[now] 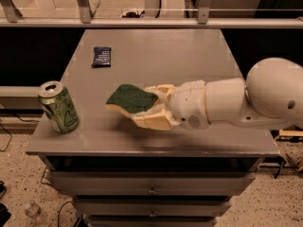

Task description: Move sponge near green can

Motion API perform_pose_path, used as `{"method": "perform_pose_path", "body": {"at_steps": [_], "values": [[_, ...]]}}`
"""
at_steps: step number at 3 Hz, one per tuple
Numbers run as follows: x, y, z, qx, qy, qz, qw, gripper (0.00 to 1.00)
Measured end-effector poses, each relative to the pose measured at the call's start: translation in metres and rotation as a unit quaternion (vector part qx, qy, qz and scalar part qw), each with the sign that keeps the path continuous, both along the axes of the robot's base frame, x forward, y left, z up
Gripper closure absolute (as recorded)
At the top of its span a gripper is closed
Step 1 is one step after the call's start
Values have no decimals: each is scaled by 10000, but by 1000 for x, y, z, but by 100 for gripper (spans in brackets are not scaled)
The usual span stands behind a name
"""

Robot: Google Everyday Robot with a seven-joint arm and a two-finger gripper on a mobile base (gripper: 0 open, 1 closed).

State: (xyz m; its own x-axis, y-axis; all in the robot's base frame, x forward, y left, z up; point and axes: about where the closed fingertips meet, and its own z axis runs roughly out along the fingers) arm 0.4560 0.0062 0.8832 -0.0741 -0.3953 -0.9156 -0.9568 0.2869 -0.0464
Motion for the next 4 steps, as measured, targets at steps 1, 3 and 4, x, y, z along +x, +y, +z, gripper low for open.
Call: {"method": "perform_pose_path", "body": {"at_steps": [1,3,4], "values": [[1,9,-36,244,329,73,9991,100],[2,12,-58,370,486,183,9980,58],[1,14,-58,364,483,202,9980,36]]}}
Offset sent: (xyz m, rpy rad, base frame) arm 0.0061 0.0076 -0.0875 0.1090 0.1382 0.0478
